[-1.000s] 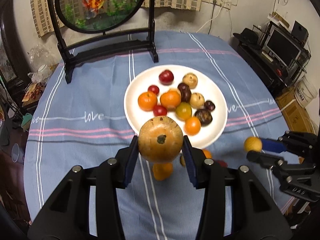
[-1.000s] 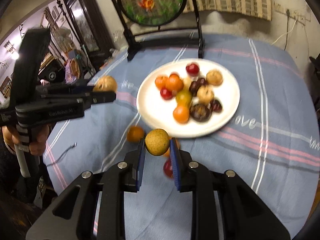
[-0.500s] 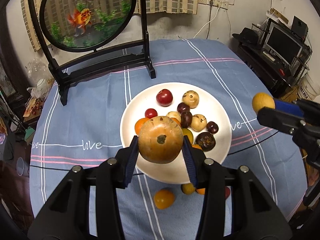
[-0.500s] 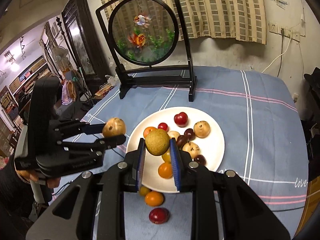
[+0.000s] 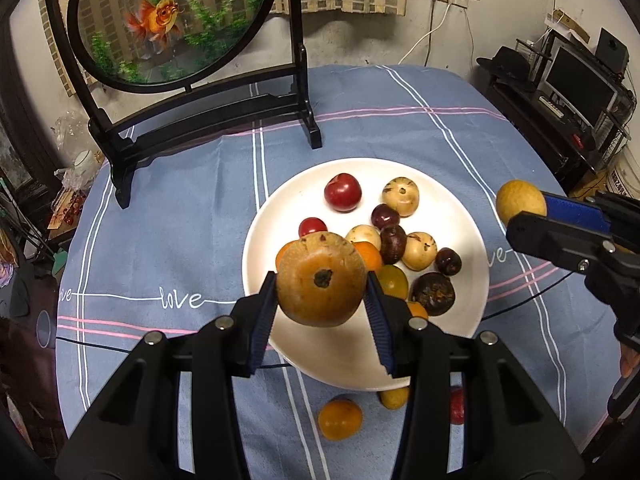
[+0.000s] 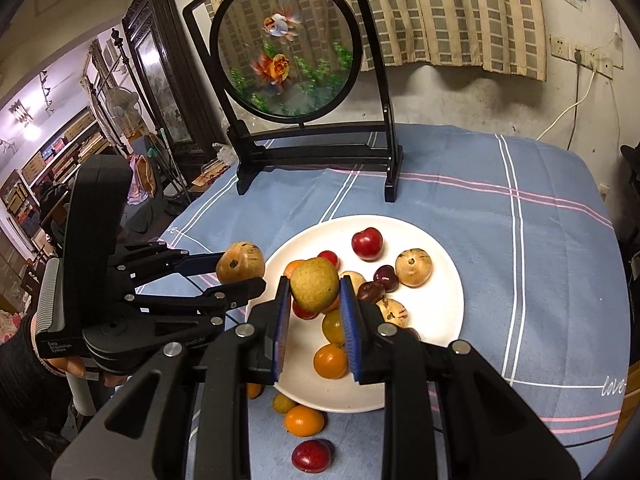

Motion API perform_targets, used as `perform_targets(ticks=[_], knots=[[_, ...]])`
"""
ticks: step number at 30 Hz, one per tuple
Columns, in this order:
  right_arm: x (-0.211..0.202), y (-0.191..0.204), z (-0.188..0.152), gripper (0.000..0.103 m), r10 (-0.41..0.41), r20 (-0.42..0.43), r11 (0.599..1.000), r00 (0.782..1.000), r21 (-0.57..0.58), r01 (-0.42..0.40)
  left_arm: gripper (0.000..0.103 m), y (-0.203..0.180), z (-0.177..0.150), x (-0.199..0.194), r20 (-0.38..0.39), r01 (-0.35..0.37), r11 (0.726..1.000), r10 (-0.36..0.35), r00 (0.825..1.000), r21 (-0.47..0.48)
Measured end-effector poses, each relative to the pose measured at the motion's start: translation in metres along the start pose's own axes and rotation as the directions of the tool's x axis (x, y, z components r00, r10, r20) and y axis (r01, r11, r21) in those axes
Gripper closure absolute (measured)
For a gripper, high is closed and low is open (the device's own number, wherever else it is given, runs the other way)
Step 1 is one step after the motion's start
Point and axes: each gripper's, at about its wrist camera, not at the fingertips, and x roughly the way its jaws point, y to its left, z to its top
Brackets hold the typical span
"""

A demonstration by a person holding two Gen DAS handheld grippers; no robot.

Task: Organize fruits
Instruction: 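Carry the tan fruit and olive-green fruit onto the plate and open both tools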

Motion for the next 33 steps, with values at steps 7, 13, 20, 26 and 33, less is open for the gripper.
perform_targets(ticks=[7,13,20,26,33], knots=[[0.01,-0.012,0.004,0.078,-0.004,-0.009,1.0,1.0,0.018,0.004,0.059,0.011,0.005,0.011,-0.01,-0.006,1.0,0.006,1.0,-0.025],[0.004,-0.032,0.004,0.079,-0.035,0.001,0.998,0.999,0.044,0.035,0.059,0.035,0.006,0.01,0.01,0.002,0.998,-0.002,1.0,-0.059],[0.008,-0.042,-0.001,0.079,-0.035,-0.003,0.997,0.999,0.067,0.035,0.059,0.032,0.011,0.009,0.019,0.026,0.998,-0.025,1.0,-0.059],[0.008,-0.046,-0.002,0.079,-0.039,-0.006,0.996,0.999,0.079,0.039,0.059,0.017,0.012,0.015,0.013,0.043,0.999,-0.043,0.999,-0.026],[0.009,-0.048,0.0,0.079,-0.032,-0.003,0.996,0.999,0.081,0.032,0.059,0.01,0.017,0.019,0.014,0.033,0.999,-0.033,0.999,-0.012]])
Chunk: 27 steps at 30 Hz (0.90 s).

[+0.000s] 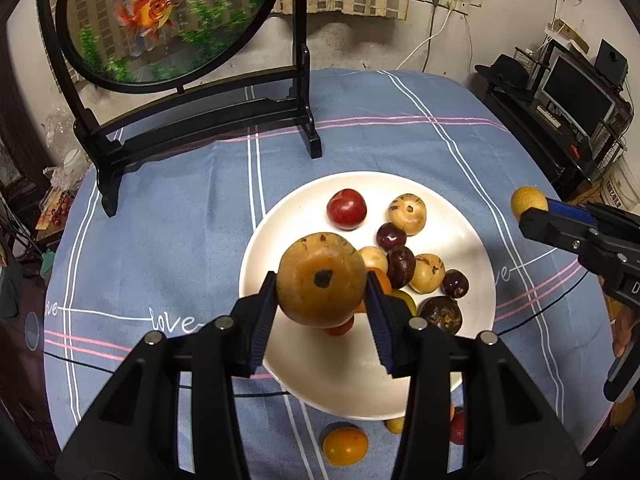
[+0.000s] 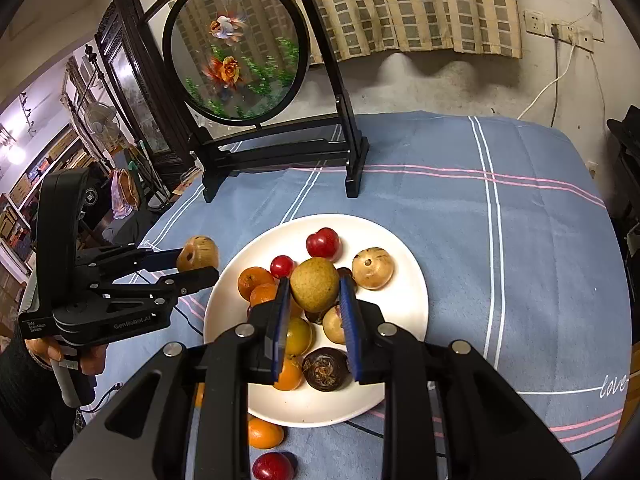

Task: Organize fruits
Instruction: 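Carry the tan fruit and olive-green fruit onto the plate and open both tools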

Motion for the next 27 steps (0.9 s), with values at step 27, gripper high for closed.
perform_targets(ticks=[27], knots=[[0.043,0.009,0.021,0.078,0.038,-0.048,0.999,0.998,-0.026,-0.039,0.059,-0.016,0.011,0.027,-0.034,-0.014,0.999,0.015,0.999,0.029]])
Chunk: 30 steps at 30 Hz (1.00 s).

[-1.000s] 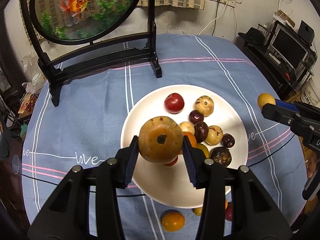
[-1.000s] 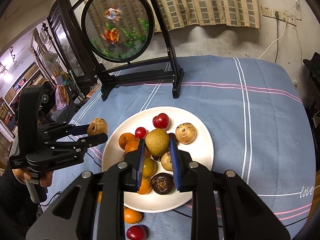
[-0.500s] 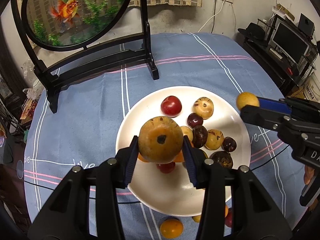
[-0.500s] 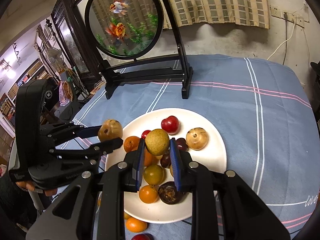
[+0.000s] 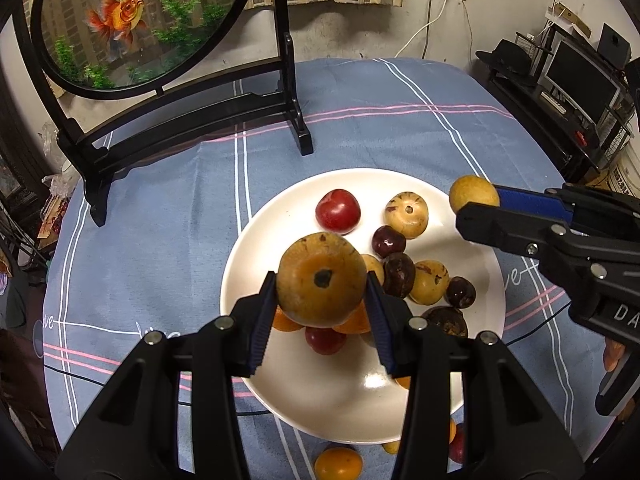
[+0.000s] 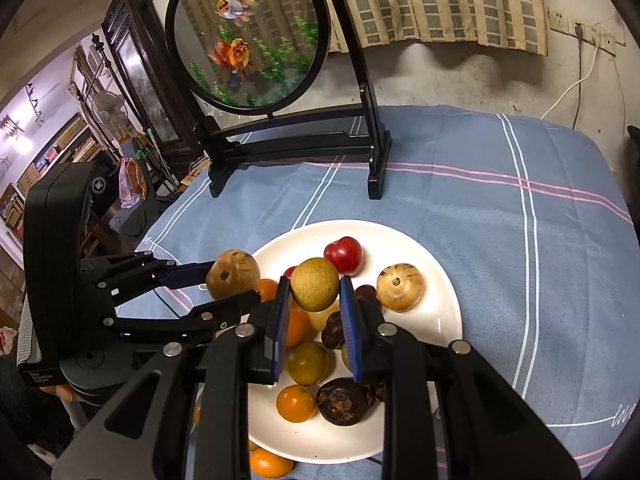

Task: Organize fruits
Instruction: 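Carry the tan fruit and olive-green fruit onto the plate and open both tools, then withdraw both tools from the plate back toward the remaining fruits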

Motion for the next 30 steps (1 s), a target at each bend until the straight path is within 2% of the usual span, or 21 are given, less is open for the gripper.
perform_targets(ticks=[4,7,8,9,11,13,14,15,16,22,24,27,30], knots=[[0.009,0.0,0.001,0.078,-0.001,-0.027,1.0,1.0,-0.003,0.001,0.059,0.0,0.002,0.006,-0.015,-0.009,1.0,0.009,1.0,0.0],[0.024,-0.002,0.002,0.078,-0.032,-0.066,0.999,0.997,0.009,0.033,0.056,-0.003,0.002,0.017,-0.045,-0.025,1.0,0.025,0.999,0.014],[0.028,-0.004,0.003,0.076,-0.024,-0.086,0.999,0.996,0.023,0.026,0.042,-0.004,0.002,0.02,-0.054,-0.033,0.999,0.034,0.998,0.019],[0.033,-0.006,0.003,0.075,-0.024,-0.106,0.999,0.994,0.043,0.029,0.033,-0.004,0.001,0.019,-0.042,-0.039,0.999,0.04,0.998,0.018],[0.031,-0.011,0.003,0.074,-0.024,-0.106,0.997,0.994,0.069,0.031,0.033,-0.004,-0.001,0.017,-0.026,-0.042,0.999,0.042,0.999,0.022],[0.026,-0.015,0.001,0.061,-0.008,-0.095,0.996,0.995,0.092,0.017,0.033,-0.002,-0.001,0.016,-0.027,-0.044,0.999,0.045,0.999,0.022],[0.021,-0.016,0.0,0.043,-0.029,-0.079,0.995,0.996,0.095,0.037,0.033,0.0,-0.002,0.015,-0.024,-0.047,0.999,0.048,0.999,0.017],[0.013,-0.017,0.0,0.041,-0.035,-0.048,0.994,0.998,0.1,0.04,0.033,0.003,-0.001,0.013,-0.023,-0.044,0.999,0.044,0.999,0.006],[0.007,-0.019,0.0,0.042,-0.022,-0.036,0.994,0.999,0.104,0.026,0.033,0.006,-0.001,0.011,-0.022,-0.036,0.999,0.036,0.999,-0.01],[-0.033,-0.019,-0.007,0.042,-0.06,0.015,0.993,0.998,0.106,0.058,0.033,0.031,-0.007,-0.013,0.003,-0.019,0.995,0.02,1.0,-0.098],[-0.05,-0.017,-0.013,0.041,-0.065,0.035,0.992,0.997,0.111,0.061,0.03,0.041,-0.013,-0.026,0.017,-0.015,0.992,0.017,1.0,-0.124],[-0.07,-0.01,-0.033,0.039,-0.065,0.047,0.994,0.997,0.096,0.06,0.026,0.05,-0.025,-0.045,0.04,-0.034,0.99,0.04,0.998,-0.139],[-0.073,0.005,-0.07,0.039,-0.059,-0.002,0.997,0.998,0.051,0.059,0.025,0.052,-0.046,-0.058,0.045,-0.045,0.992,0.051,0.998,-0.118]])
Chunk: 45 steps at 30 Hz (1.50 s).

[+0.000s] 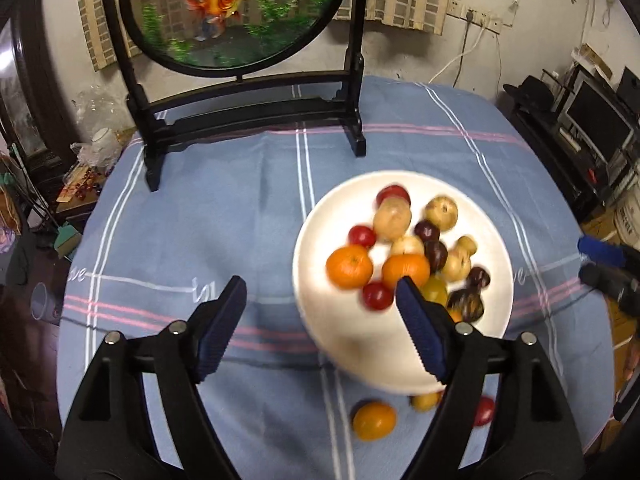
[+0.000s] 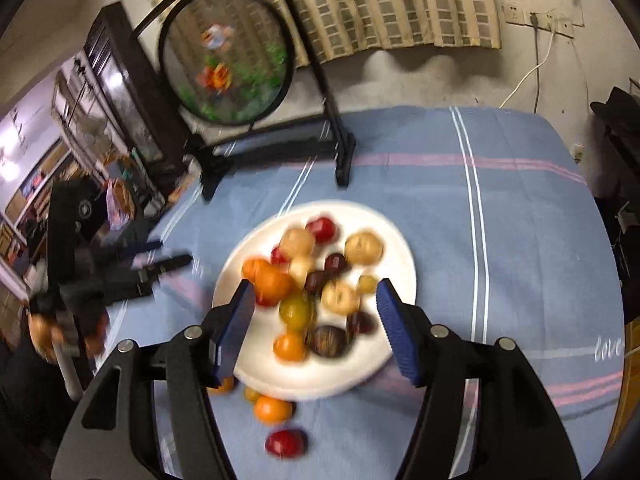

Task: Organize fruits
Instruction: 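Withdraw both tools from the plate back toward the remaining fruits, then grasp an orange with the left tool while the right tool grasps a red apple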

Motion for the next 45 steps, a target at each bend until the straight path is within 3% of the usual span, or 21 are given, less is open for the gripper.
perform_targets(ticks=[6,9,13,14,15,20,29,32,34,45], knots=[[0.038,0.025,-0.086,0.039,0.007,-0.211,0.998,0.977,-0.057,-0.02,0.024,0.005,-0.056,-0.004,-0.08,0.015,1.0,-0.015,0.997,0.007],[0.055,0.03,-0.105,0.039,-0.012,-0.247,0.998,0.969,-0.055,-0.002,0.024,0.006,-0.083,-0.002,-0.124,0.035,0.999,-0.035,0.992,0.003],[0.072,0.035,-0.108,0.043,-0.032,-0.268,0.998,0.963,-0.058,0.017,0.024,0.007,-0.108,0.001,-0.166,0.033,0.999,-0.033,0.986,-0.002],[0.076,0.036,-0.108,0.057,-0.028,-0.275,0.998,0.961,-0.062,0.011,0.024,0.007,-0.113,0.002,-0.174,0.038,0.999,-0.037,0.984,-0.001],[0.08,0.038,-0.108,0.064,-0.041,-0.288,0.997,0.957,-0.077,0.019,0.024,0.005,-0.117,0.004,-0.181,0.038,0.999,-0.037,0.983,0.004],[0.07,0.042,-0.11,0.065,-0.04,-0.284,0.996,0.958,-0.088,0.015,0.024,-0.008,-0.127,0.015,-0.207,0.06,0.997,-0.051,0.977,0.038],[0.054,0.026,-0.116,0.065,-0.015,-0.271,1.0,0.962,0.011,0.019,0.024,-0.033,-0.113,0.055,-0.227,0.072,0.992,-0.046,0.973,0.108],[0.055,0.026,-0.12,0.065,-0.014,-0.277,1.0,0.961,0.023,0.021,0.036,-0.037,-0.112,0.069,-0.243,0.067,0.99,-0.035,0.969,0.127],[0.056,0.028,-0.121,0.065,-0.015,-0.279,0.999,0.96,0.025,0.023,0.064,-0.039,-0.11,0.069,-0.251,0.118,0.986,-0.085,0.964,0.121],[0.06,0.032,-0.124,0.065,-0.015,-0.29,1.0,0.957,0.02,0.022,0.065,-0.044,-0.119,0.048,-0.221,0.07,0.986,-0.036,0.975,0.148]])
